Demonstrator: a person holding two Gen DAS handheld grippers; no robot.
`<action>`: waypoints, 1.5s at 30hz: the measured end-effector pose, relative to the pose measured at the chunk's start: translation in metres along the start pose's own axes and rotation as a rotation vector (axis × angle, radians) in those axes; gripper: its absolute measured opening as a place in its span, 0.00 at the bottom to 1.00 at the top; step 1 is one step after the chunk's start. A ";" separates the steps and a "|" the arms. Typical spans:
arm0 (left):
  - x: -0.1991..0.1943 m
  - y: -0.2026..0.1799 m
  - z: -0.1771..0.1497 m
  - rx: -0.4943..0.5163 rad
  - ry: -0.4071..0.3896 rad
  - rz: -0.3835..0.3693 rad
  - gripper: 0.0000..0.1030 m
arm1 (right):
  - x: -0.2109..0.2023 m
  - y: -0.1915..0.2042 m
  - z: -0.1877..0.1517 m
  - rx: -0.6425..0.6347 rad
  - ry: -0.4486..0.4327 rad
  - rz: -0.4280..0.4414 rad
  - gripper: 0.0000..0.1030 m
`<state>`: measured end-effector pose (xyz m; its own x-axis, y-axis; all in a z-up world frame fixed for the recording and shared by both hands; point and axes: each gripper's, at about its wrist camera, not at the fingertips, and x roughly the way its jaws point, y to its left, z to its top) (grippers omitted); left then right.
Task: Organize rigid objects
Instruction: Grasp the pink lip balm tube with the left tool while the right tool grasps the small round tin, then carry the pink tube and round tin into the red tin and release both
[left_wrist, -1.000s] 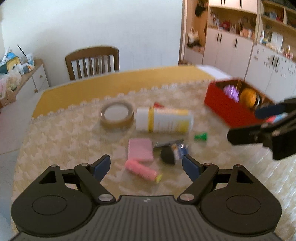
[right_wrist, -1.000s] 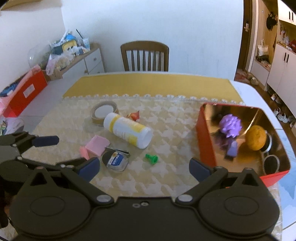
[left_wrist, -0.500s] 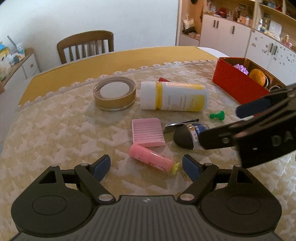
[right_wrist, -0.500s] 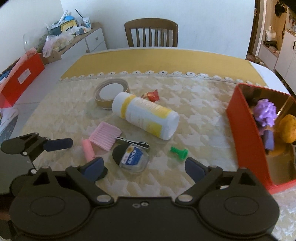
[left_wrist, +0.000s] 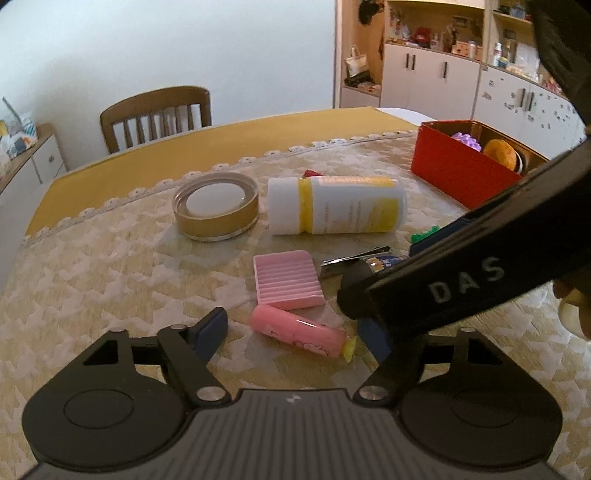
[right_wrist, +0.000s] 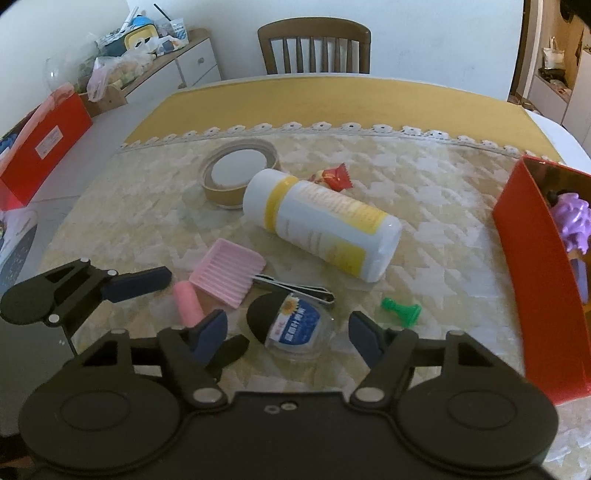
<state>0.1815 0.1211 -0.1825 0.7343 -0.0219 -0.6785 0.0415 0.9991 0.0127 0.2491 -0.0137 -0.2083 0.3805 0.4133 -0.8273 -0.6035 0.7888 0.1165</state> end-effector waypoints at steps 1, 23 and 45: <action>0.000 -0.001 0.000 0.008 -0.004 -0.007 0.68 | 0.001 0.000 0.000 0.005 0.001 0.003 0.66; -0.018 -0.013 -0.002 -0.014 0.011 0.028 0.57 | -0.017 0.000 -0.003 0.000 -0.030 -0.001 0.51; -0.073 -0.070 0.070 -0.075 -0.067 -0.058 0.57 | -0.144 -0.080 -0.011 0.056 -0.180 -0.040 0.51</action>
<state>0.1729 0.0500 -0.0826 0.7759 -0.0800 -0.6258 0.0365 0.9960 -0.0820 0.2347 -0.1415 -0.1046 0.5254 0.4521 -0.7208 -0.5474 0.8282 0.1204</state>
